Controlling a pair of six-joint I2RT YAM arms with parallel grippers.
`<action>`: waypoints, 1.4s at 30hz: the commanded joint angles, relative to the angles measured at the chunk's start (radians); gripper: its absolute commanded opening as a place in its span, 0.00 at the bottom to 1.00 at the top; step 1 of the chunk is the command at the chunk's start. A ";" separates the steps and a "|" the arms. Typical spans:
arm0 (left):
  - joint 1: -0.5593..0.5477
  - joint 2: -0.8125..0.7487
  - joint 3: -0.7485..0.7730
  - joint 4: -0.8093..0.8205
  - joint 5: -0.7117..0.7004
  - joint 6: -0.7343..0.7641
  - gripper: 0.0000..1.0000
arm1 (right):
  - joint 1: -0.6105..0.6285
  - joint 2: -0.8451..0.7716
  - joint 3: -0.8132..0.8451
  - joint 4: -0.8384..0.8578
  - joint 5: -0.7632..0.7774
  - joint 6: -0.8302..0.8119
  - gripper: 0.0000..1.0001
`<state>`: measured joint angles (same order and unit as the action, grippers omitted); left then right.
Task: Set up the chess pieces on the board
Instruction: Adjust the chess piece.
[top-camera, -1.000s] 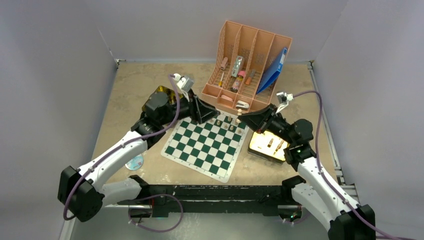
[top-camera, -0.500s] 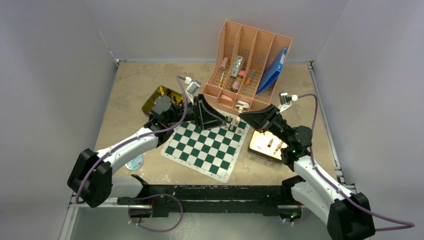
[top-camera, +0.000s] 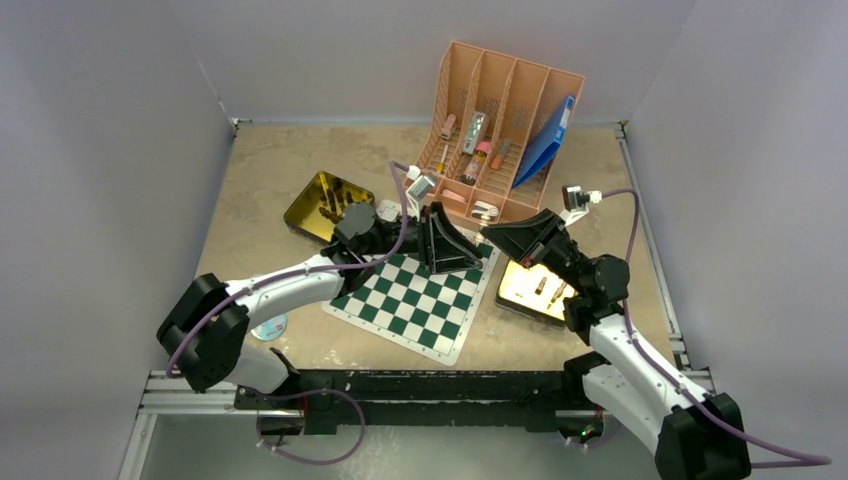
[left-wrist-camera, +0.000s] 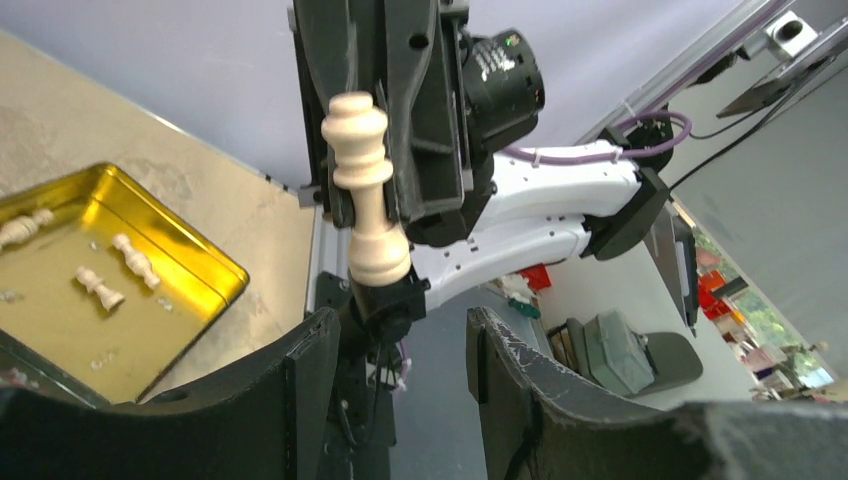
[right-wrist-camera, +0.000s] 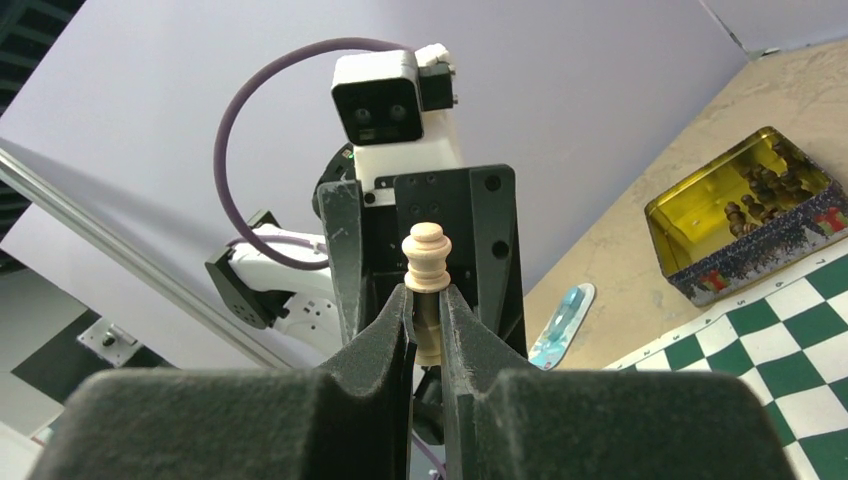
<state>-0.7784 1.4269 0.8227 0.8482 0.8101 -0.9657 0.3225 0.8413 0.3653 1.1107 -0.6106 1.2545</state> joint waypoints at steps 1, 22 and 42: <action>-0.001 0.002 0.047 0.107 -0.059 -0.004 0.49 | 0.003 -0.022 0.022 0.054 0.020 0.009 0.07; -0.009 -0.004 0.105 0.037 -0.116 0.020 0.32 | 0.004 -0.059 0.018 0.024 -0.014 0.004 0.08; -0.008 -0.088 0.043 -0.112 -0.075 0.210 0.00 | 0.004 -0.117 0.095 -0.267 -0.167 -0.209 0.29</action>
<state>-0.7876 1.4128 0.8841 0.7712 0.7364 -0.8757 0.3202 0.7704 0.3733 0.9962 -0.6865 1.1751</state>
